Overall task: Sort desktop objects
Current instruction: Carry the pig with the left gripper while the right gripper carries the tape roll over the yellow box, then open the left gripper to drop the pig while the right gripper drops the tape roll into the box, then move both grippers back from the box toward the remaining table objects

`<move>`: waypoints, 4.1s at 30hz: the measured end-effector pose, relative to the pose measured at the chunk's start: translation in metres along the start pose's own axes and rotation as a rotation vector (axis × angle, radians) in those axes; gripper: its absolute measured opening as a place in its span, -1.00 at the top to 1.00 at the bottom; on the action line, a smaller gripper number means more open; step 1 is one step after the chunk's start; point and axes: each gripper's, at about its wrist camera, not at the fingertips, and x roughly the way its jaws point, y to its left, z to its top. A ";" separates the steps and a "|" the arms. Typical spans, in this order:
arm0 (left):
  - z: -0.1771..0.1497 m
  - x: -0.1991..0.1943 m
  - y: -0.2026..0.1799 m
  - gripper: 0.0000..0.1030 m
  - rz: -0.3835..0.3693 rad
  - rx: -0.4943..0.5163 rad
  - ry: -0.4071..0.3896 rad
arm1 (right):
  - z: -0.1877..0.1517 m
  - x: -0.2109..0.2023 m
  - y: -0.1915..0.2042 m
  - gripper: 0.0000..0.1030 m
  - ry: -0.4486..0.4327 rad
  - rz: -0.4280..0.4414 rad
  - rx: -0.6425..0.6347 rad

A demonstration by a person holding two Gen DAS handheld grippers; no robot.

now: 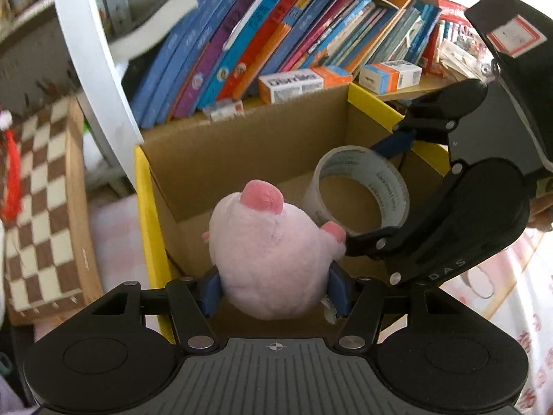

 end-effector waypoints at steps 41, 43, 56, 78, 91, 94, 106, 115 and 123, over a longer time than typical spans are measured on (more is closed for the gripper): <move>-0.010 -0.051 -0.019 -0.86 0.048 0.110 -0.092 | 0.001 -0.073 0.006 -0.80 -0.117 -0.019 -0.005; -0.014 -0.059 -0.019 -0.88 0.053 0.104 -0.113 | -0.002 -0.082 0.008 -0.83 -0.136 -0.035 0.004; -0.051 -0.125 -0.025 -0.88 0.081 0.033 -0.241 | -0.030 -0.142 0.037 -0.83 -0.217 -0.163 0.102; -0.162 -0.215 -0.053 -0.89 0.130 -0.020 -0.316 | -0.123 -0.237 0.171 -0.89 -0.370 -0.269 0.240; -0.218 -0.232 -0.063 -0.89 0.156 -0.050 -0.291 | -0.168 -0.247 0.228 -0.94 -0.400 -0.311 0.294; -0.227 -0.233 -0.065 -0.89 0.164 -0.068 -0.292 | -0.181 -0.243 0.236 -0.94 -0.388 -0.317 0.333; -0.261 -0.226 -0.079 -0.89 0.176 -0.098 -0.246 | -0.225 -0.224 0.267 -0.94 -0.293 -0.359 0.390; -0.274 -0.209 -0.091 -0.89 0.142 -0.086 -0.178 | -0.237 -0.206 0.277 -0.94 -0.182 -0.347 0.447; -0.277 -0.198 -0.099 -0.89 0.104 -0.058 -0.132 | -0.246 -0.195 0.273 -0.93 -0.104 -0.352 0.512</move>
